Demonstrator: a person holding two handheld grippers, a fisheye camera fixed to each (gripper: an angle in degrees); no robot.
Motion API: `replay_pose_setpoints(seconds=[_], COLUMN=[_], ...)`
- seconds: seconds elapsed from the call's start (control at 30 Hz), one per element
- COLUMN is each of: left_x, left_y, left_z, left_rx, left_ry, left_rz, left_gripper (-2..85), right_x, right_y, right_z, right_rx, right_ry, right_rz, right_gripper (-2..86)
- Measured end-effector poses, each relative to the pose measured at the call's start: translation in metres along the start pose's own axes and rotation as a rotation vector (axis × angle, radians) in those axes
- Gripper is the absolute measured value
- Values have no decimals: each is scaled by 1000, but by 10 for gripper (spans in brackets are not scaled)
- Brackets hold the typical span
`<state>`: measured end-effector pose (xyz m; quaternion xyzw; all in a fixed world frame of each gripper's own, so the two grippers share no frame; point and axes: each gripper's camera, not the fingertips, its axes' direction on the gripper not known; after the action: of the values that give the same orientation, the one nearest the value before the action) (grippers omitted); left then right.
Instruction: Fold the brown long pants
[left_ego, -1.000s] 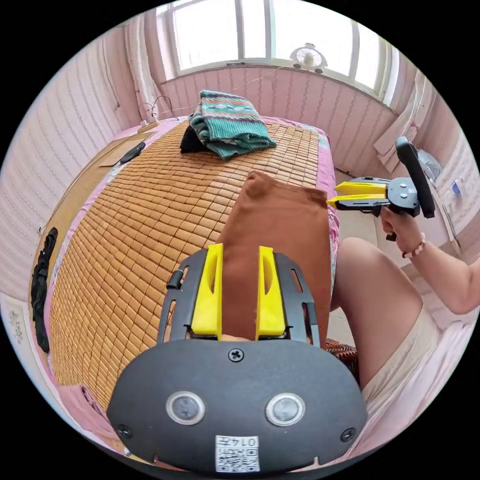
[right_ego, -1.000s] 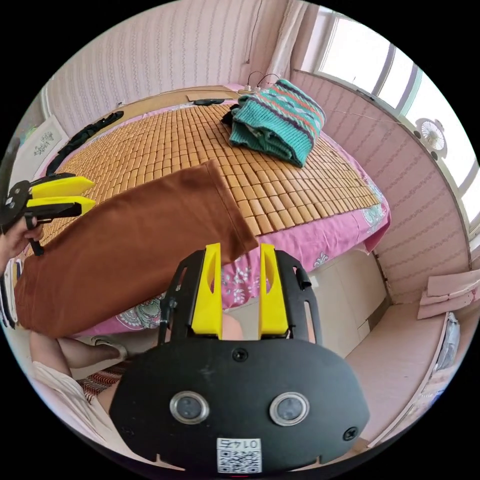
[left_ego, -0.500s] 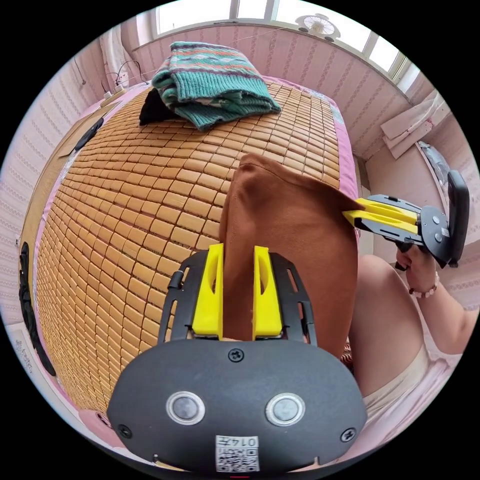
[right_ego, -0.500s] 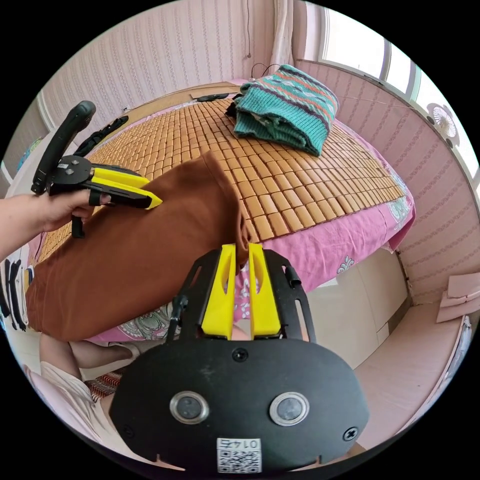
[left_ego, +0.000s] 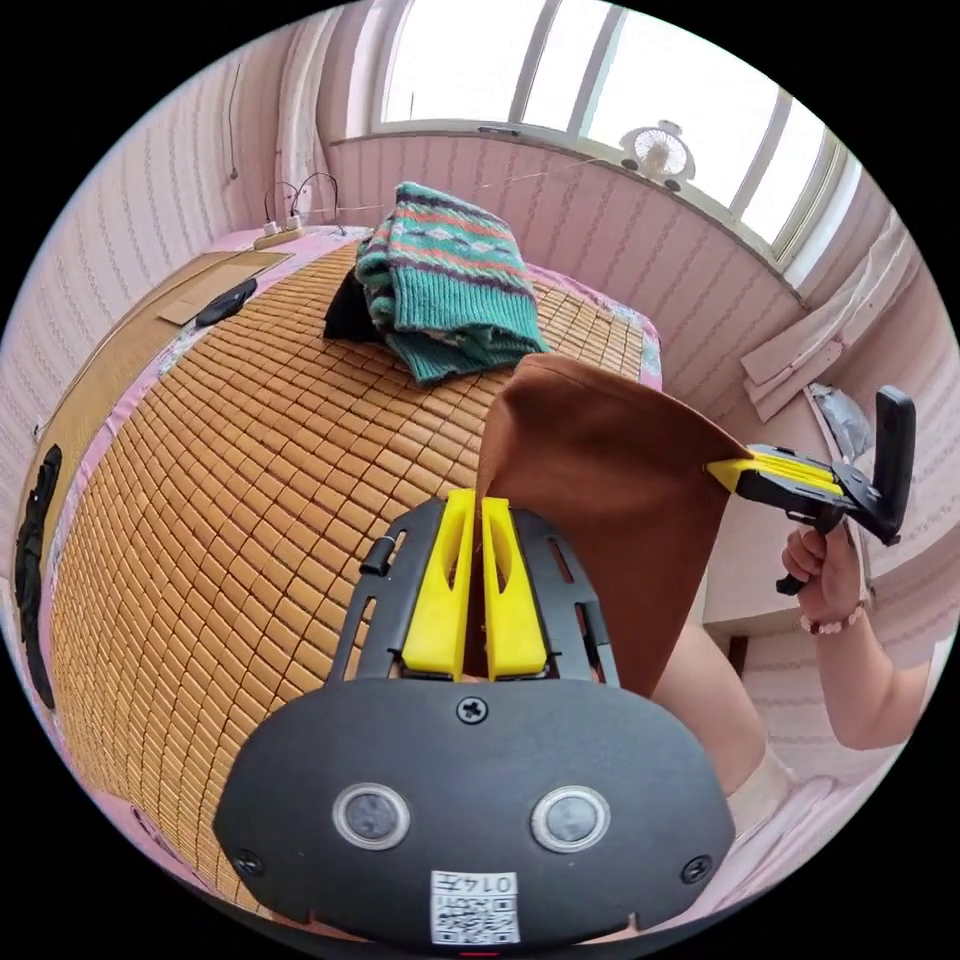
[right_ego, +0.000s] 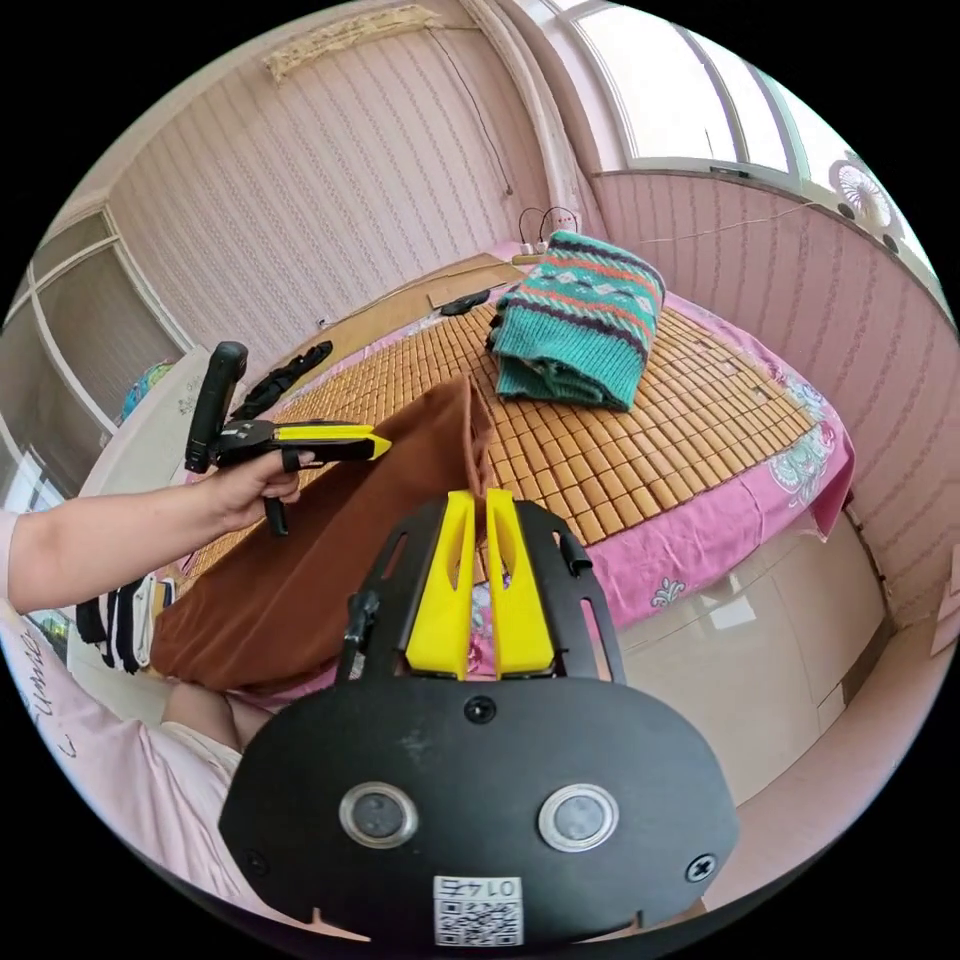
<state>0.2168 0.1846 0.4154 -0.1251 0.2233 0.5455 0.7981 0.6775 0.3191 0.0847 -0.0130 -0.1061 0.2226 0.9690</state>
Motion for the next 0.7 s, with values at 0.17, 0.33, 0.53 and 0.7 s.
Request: replay_pose_setpoints(seconds=[0.17, 0.33, 0.53, 0.7], left_x=[27, 14, -45, -91], left_y=[-28, 8, 170, 331], left_z=[-59, -128, -241, -285], left_rx=[190, 275, 297, 217], left_ry=[46, 55, 2, -9], left_rz=[86, 88, -41, -369], left_gripper=[-10, -10, -8, 29], right_x=[2, -32, -156, -202], right_y=[-19, -12, 8, 13], right_z=[-99, -139, -108, -68], right_rx=[228, 289, 127, 31], right_ry=[29, -178, -698, -648], right_rz=[-34, -135, -441, -417], right_gripper=[8, 9, 9, 9])
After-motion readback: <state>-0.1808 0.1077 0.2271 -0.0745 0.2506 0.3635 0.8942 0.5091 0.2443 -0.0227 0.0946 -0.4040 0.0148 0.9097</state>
